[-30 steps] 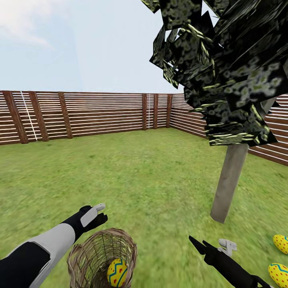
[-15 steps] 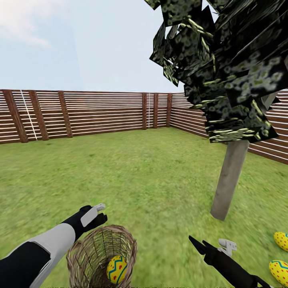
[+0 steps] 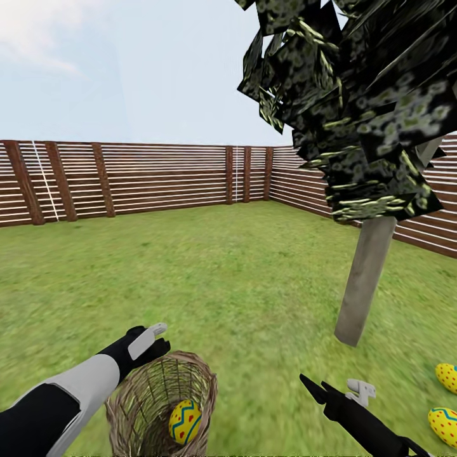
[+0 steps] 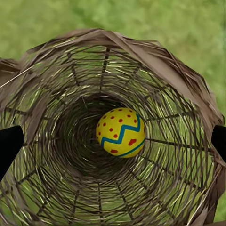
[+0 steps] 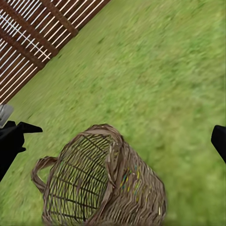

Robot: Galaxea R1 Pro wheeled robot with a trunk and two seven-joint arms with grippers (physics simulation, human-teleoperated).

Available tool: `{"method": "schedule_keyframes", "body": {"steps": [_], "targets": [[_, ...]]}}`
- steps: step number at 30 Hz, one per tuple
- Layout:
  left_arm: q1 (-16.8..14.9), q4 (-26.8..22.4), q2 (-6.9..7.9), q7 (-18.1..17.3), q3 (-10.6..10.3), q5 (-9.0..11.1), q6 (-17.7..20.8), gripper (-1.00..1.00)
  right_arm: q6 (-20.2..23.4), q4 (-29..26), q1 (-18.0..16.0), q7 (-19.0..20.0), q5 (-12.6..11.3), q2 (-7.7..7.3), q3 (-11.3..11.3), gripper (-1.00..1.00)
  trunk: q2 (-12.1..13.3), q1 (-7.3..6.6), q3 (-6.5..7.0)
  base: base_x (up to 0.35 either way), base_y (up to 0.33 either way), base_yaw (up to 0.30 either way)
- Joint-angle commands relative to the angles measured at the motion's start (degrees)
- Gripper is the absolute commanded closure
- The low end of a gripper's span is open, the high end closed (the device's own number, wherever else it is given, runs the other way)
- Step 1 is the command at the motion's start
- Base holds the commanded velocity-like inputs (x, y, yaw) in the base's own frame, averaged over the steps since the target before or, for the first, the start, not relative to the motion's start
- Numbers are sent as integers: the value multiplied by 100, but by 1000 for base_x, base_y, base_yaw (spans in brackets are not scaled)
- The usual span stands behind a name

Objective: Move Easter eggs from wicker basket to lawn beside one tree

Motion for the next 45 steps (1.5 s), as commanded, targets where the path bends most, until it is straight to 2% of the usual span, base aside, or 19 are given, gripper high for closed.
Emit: {"method": "schedule_keyframes", "body": {"steps": [1,14,20,27,45], "targets": [[-1,-18,6,42,-47,56,19,-100,42,-5,-2,8,-36,4,-10,-100,-44,22,-23,0,0,0],[-1,-26,6,32,-51,49,6,-100,35,-21,5,65,-310,-4,-24,-100,-565,308,-257,0,0,0],[-1,-27,6,31,-51,48,6,-100,57,-29,6,481,-322,-5,-31,-100,-806,439,-364,0,0,0],[-1,-27,6,30,-51,48,5,-100,74,-31,11,786,-332,2,-239,-100,-1087,593,-490,0,0,0],[-1,-28,5,-12,-58,19,-12,-100,77,-31,7,847,-333,4,-302,-100,-1809,989,-813,0,0,0]]}}
